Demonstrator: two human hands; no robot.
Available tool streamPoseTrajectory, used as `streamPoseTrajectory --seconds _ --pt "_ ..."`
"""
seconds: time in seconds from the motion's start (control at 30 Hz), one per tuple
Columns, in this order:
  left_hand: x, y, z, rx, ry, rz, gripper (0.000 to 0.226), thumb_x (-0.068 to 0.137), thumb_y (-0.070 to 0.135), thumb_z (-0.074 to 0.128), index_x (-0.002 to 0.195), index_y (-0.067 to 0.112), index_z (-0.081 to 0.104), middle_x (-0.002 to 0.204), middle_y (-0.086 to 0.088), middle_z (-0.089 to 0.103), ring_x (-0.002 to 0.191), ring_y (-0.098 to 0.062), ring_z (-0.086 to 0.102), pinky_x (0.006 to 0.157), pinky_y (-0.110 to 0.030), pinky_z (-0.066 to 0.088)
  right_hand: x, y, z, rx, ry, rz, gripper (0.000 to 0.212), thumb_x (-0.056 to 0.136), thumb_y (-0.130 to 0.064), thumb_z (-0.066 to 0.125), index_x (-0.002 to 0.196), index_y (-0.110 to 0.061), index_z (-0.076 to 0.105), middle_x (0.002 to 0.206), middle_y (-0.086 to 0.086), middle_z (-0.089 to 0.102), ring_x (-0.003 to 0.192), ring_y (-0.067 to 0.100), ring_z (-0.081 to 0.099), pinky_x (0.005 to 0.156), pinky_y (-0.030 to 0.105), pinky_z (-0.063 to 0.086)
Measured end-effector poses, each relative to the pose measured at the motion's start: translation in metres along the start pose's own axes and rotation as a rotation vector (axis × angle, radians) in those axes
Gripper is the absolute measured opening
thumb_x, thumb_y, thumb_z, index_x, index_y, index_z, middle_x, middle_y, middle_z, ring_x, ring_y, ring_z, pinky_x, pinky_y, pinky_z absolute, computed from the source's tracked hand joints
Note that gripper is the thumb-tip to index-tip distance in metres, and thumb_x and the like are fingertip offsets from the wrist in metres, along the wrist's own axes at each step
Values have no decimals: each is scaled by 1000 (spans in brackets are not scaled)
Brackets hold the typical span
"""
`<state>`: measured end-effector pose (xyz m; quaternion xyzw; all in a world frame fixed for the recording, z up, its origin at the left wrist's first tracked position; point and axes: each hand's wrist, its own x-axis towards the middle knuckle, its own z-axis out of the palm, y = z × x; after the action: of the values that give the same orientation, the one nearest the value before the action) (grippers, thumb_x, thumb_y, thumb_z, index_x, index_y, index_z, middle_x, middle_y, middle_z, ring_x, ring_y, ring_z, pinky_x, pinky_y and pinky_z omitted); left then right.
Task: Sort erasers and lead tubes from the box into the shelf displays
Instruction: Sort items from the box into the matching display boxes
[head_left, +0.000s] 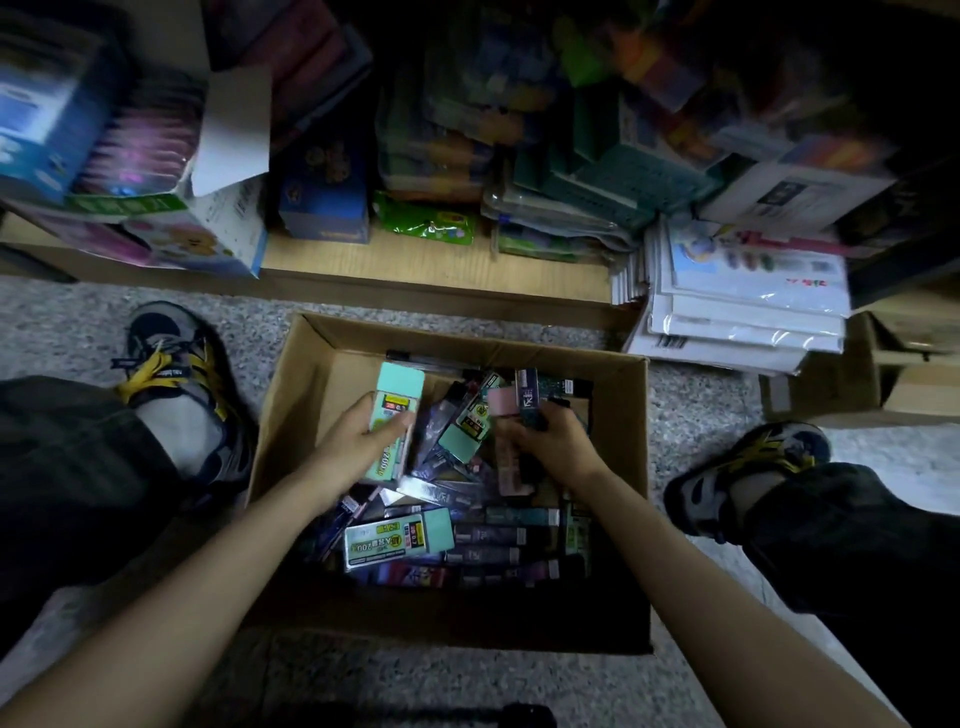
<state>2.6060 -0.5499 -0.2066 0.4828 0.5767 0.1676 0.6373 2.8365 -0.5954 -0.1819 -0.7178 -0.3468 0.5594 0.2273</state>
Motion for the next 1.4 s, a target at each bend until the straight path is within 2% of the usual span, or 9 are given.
streamPoseTrajectory --seconds 0.1,0.17,0.27,0.43,0.6,0.8,0.93,1.17,1.4 --pt "-15 9 27 -106 -67 -48 33 94 36 51 126 30 46 119 24 53 115 -6 51 87 -13 43 -23 -14 14 368 -69 58 19 87 -20 65 101 -9 62 85 3 70 74 13 69 60 24 56" --pt "-25 17 41 -210 -111 -93 53 90 48 48 137 23 42 140 9 44 130 -17 42 106 -33 37 -35 -20 23 466 -78 10 23 89 -17 61 109 -5 61 90 5 70 79 16 69 62 25 56" --pt "-42 33 54 -261 -193 -54 55 81 54 59 130 31 47 129 6 57 122 -12 52 98 -32 47 -49 -31 28 540 -49 -81 29 91 -15 59 116 -2 56 91 6 69 78 16 68 64 24 55" --pt "-66 59 60 -199 -137 108 37 85 16 65 118 24 52 103 6 69 93 -5 65 74 -16 50 -71 -49 23 573 26 -169 27 93 -19 55 117 -7 52 92 8 68 78 16 67 69 30 57" --pt "-89 87 51 -176 -138 232 40 75 36 67 112 28 54 101 13 71 92 1 66 70 -11 50 -96 -73 4 512 159 -216 34 101 -28 39 111 -1 58 102 23 66 96 36 64 88 47 51" --pt "-99 130 45 -192 -94 327 17 89 22 57 105 27 55 99 5 70 85 -6 69 76 -24 54 -135 -101 -43 325 184 -312 23 100 -34 40 93 -14 49 64 10 54 41 14 44 43 26 37" --pt "-113 168 40 -190 -105 379 14 96 18 48 103 28 54 92 11 70 77 3 68 64 -10 51 -164 -128 -75 205 52 -304 15 92 -8 48 88 -17 37 72 10 54 42 16 40 42 28 30" --pt "-140 244 36 -145 -154 547 15 96 16 45 110 19 53 94 8 67 70 7 66 58 -9 49 -209 -174 -112 67 -40 -583 15 84 -8 67 93 -19 66 75 -6 65 51 10 59 40 18 40" --pt "-154 293 27 -201 -240 525 26 85 36 55 108 23 59 93 0 74 85 -18 70 71 -33 56 -221 -210 -134 65 38 -591 22 74 -12 78 78 -14 57 52 -1 55 37 10 47 34 14 27"
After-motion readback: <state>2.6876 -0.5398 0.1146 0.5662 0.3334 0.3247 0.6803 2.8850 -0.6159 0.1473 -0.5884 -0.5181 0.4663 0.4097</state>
